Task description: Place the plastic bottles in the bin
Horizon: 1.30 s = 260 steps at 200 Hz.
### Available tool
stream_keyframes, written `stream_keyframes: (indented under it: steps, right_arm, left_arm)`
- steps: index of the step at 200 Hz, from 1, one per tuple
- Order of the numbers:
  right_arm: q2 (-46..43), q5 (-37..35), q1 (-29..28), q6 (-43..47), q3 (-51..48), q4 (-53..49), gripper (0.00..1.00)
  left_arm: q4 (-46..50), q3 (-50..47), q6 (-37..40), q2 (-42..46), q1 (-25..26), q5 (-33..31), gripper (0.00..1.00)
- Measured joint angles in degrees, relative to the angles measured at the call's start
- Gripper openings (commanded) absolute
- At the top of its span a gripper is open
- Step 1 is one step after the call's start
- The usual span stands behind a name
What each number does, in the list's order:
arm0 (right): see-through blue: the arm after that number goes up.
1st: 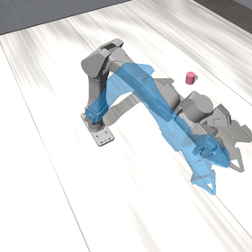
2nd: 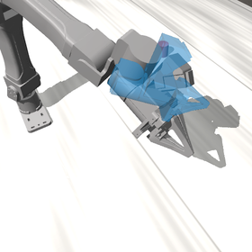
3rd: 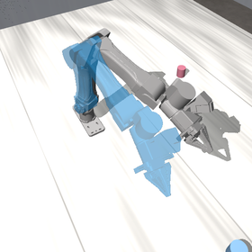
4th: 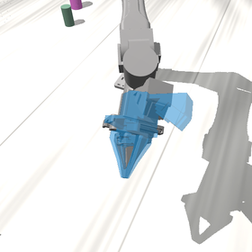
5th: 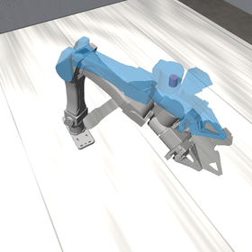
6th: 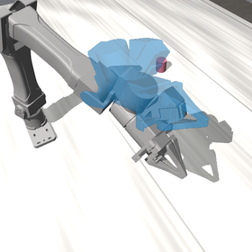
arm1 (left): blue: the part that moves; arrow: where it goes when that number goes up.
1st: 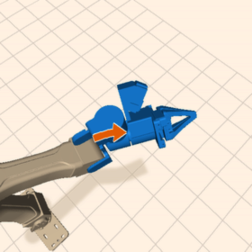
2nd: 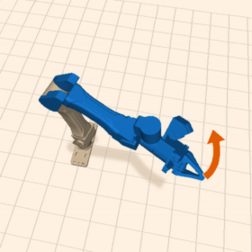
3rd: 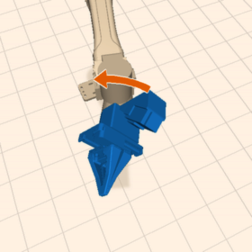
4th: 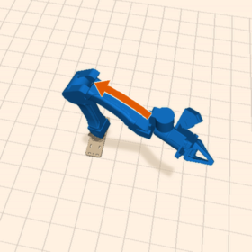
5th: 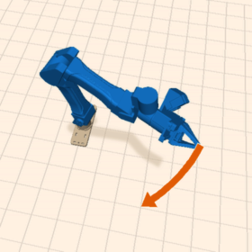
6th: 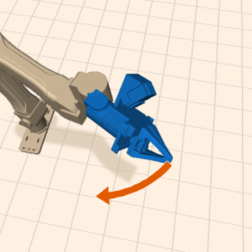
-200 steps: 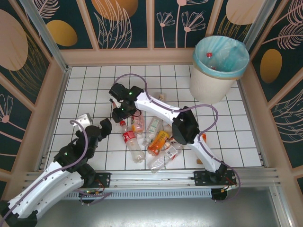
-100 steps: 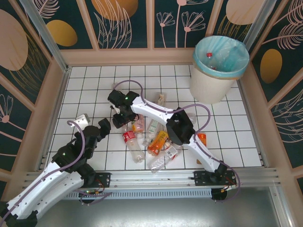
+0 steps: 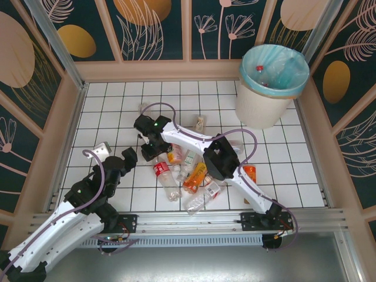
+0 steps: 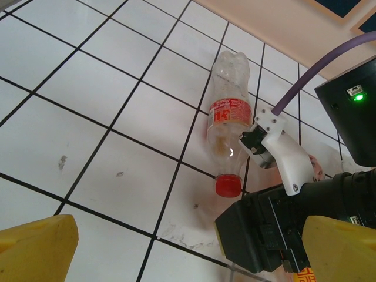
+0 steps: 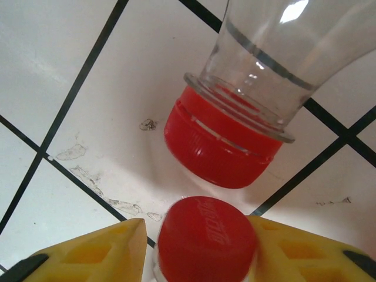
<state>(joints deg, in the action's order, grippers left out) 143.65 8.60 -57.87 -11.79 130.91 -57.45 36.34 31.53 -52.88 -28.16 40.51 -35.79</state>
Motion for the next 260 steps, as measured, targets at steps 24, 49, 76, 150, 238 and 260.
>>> stream_keyframes:
  steps: [24, 49, 76, 150, 238, 260]
  right_arm:
    - [0.0, 0.0, 0.0, -0.2, 0.4, -0.1, 0.24]
    - [0.0, 0.5, -0.1, -0.5, 1.2, -1.1, 0.15]
    - [0.0, 1.4, -0.2, -0.6, 1.7, -1.7, 0.11]
    - [-8.8, 8.5, 0.9, -0.8, 2.9, -1.6, 0.00]
    - [-33.1, -2.5, 18.1, 4.6, 5.9, 6.8, 0.00]
    - [-43.4, -15.0, 21.1, 11.8, -2.8, 18.8, 0.00]
  left_arm:
    - [0.4, 0.1, -0.3, 0.4, 0.0, 0.4, 0.97]
    - [1.2, 1.0, -0.4, 0.4, 0.0, 0.7, 0.97]
    - [2.0, 3.0, -0.5, 0.4, 0.0, 0.7, 0.95]
    - [4.6, 13.7, 0.0, -0.8, 0.0, 0.3, 0.91]
    - [-6.3, 38.4, 22.0, -25.2, 0.0, 3.9, 0.84]
    - [-13.9, 42.6, 26.1, -32.7, 0.0, 8.6, 0.80]
